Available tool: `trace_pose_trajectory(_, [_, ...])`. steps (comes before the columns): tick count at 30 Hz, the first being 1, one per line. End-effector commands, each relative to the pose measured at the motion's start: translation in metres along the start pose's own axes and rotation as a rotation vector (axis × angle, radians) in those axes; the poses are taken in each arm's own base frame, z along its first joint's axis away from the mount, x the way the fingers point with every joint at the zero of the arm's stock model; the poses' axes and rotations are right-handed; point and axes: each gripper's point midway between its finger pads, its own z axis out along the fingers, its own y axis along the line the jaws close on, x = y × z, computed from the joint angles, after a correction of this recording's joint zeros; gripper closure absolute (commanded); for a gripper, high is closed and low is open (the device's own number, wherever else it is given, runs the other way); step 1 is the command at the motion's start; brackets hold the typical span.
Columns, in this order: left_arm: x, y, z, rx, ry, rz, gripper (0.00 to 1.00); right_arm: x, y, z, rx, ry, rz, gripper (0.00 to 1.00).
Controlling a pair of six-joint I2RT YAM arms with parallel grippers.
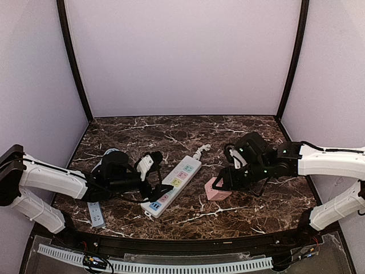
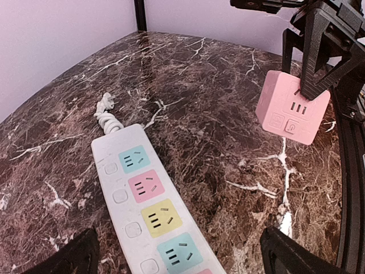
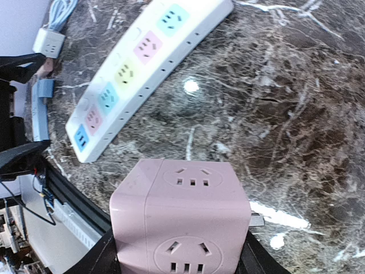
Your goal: Insert the plug
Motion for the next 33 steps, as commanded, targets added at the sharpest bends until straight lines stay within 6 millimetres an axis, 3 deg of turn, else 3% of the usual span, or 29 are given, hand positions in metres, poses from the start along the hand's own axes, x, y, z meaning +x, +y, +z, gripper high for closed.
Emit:
trace_pose_trajectory(1, [-0.015, -0.023, -0.008, 0.123, -0.070, 0.019, 0.01, -0.009, 0.047, -0.008, -0.225, -0.030, -0.028, 0.68])
trace_pose_trajectory(13, [-0.040, -0.066, 0.003, 0.250, -0.102, 0.104, 0.01, -0.010, 0.069, 0.001, -0.329, -0.002, -0.012, 0.69])
trace_pose_trajectory(18, [-0.051, -0.071, 0.017, 0.268, -0.095, 0.123, 0.01, -0.010, 0.077, 0.003, -0.339, 0.005, -0.023, 0.69])
trace_pose_trajectory(25, [-0.048, -0.077, 0.040, 0.280, -0.051, 0.138, 0.01, -0.008, 0.086, 0.003, -0.353, 0.010, -0.040, 0.70])
trace_pose_trajectory(33, [-0.045, -0.092, 0.048, 0.318, -0.027, 0.165, 0.01, -0.010, 0.087, 0.002, -0.338, -0.011, -0.039, 0.71])
